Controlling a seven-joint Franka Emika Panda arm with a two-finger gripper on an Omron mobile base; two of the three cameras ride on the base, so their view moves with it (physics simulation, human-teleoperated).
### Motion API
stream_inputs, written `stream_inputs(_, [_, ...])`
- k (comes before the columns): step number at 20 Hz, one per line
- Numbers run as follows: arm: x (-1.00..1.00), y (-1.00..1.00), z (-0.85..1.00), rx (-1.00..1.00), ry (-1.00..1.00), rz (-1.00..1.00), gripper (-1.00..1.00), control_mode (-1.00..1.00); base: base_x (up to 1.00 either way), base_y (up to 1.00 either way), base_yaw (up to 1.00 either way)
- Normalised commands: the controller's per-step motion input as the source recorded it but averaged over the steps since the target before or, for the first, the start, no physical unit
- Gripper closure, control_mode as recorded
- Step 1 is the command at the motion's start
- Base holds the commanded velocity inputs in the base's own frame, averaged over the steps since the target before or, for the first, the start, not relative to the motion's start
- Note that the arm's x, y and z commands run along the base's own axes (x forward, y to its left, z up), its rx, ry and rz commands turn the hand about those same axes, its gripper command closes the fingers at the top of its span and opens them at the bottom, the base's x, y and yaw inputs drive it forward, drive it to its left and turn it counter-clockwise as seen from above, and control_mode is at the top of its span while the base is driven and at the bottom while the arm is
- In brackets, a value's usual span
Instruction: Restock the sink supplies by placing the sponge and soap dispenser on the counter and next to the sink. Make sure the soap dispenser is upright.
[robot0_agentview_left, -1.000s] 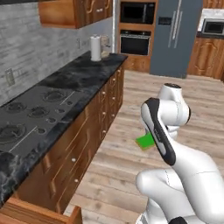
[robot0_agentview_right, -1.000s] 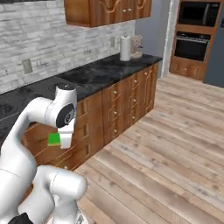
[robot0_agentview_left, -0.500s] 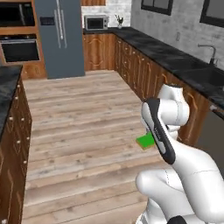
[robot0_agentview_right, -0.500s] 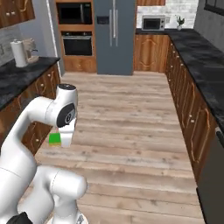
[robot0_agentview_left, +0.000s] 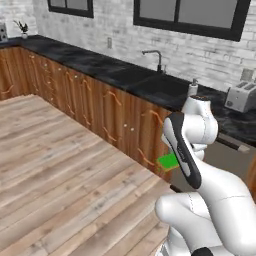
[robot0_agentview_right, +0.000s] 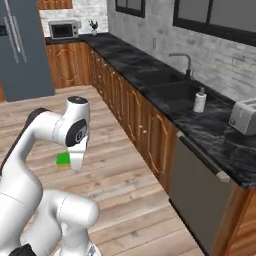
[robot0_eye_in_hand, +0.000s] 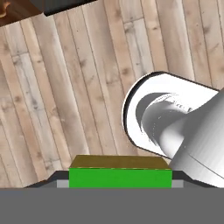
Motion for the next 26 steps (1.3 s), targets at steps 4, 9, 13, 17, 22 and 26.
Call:
stream_inputs(4, [0.00, 0.00, 0.00, 0.00, 0.00, 0.00, 1.00, 1.00, 0.98, 0.73, -0.71])
stream_inputs(9, [0.00, 0.00, 0.00, 0.00, 0.00, 0.00, 1.00, 1.00, 0.97, 0.99, -0.59])
stream_inputs(13, [0.00, 0.00, 0.00, 0.00, 0.00, 0.00, 1.00, 1.00, 0.99, 1.00, -0.49])
stream_inputs(17, [0.00, 0.00, 0.00, 0.00, 0.00, 0.00, 1.00, 1.00, 1.00, 1.00, -0.47])
stream_inputs(22, [0.00, 0.00, 0.00, 0.00, 0.00, 0.00, 1.00, 1.00, 1.00, 1.00, -0.47])
stream_inputs(26, [0.00, 0.00, 0.00, 0.00, 0.00, 0.00, 1.00, 1.00, 0.95, 1.00, -0.43])
